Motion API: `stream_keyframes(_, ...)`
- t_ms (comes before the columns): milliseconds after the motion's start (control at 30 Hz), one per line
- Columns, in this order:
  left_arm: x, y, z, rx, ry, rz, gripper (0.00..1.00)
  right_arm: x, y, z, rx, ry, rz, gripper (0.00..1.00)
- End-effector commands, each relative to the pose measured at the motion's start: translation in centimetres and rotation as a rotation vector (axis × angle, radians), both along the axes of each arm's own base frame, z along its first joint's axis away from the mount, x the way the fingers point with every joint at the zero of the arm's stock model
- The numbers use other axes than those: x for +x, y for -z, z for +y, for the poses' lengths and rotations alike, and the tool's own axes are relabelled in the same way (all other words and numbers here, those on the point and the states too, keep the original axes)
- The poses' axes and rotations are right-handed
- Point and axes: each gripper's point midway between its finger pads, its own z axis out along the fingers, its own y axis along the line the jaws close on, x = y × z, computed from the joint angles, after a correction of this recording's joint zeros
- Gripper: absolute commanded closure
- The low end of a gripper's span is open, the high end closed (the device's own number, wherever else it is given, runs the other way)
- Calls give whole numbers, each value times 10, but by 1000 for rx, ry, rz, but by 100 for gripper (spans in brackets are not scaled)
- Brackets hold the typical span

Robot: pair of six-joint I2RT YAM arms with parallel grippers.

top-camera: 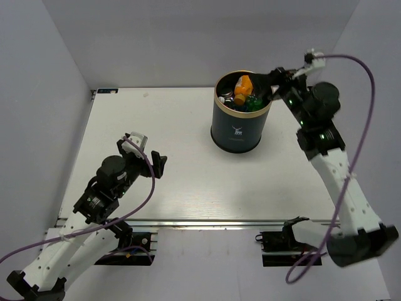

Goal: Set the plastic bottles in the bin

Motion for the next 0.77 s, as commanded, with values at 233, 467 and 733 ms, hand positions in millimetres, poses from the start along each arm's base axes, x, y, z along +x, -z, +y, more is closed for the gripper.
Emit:
stream_keyframes(233, -10, -13, -22, -26, 154, -74, 0, -134, 84, -28, 156, -53, 93, 10)
stream_keyframes(467, -8, -6, -23, -7, 156, -60, 0, -154, 130, -25, 137, -97, 173, 10)
stream_keyframes(733, -4, -1, -21, 5, 137, -46, 0, -143, 180, -5, 18, -172, 284, 10)
